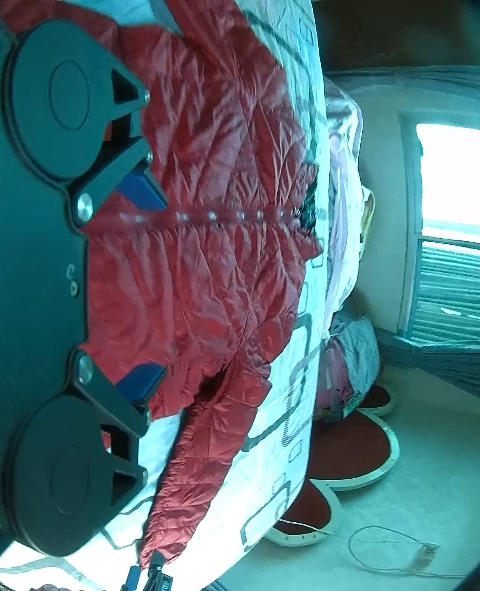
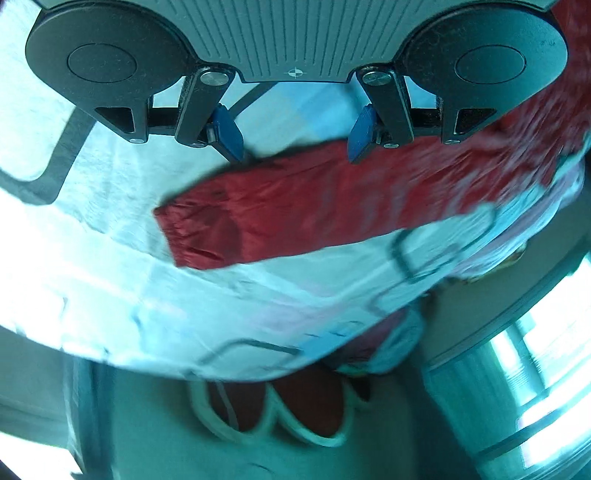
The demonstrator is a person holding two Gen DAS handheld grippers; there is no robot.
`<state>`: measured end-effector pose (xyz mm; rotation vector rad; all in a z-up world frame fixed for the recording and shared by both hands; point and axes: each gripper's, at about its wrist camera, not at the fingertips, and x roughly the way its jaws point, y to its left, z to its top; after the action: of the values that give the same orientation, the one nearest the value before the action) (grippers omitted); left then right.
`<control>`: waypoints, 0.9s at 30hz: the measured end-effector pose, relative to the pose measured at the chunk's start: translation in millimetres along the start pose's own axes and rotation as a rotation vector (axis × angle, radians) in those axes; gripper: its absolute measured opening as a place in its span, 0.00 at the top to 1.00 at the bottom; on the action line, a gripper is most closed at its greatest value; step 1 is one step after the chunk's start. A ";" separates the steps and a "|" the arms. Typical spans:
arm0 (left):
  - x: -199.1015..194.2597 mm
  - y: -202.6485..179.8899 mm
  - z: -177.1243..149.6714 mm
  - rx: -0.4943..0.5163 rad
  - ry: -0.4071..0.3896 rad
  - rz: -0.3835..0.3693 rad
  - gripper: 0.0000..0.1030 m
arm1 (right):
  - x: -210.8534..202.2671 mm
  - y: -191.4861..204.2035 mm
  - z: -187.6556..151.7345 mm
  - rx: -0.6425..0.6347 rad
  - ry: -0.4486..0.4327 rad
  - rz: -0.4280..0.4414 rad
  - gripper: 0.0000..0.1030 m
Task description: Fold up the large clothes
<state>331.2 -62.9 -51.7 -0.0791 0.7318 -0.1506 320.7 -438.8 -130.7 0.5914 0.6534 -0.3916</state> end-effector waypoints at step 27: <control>22.9 82.6 33.5 -0.096 0.011 0.123 0.25 | 1.7 142.6 12.6 -0.358 -0.154 0.287 0.96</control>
<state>379.5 15.5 -52.3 -0.1240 0.7529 0.0018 400.7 -337.4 -68.8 0.3021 0.4666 -0.0465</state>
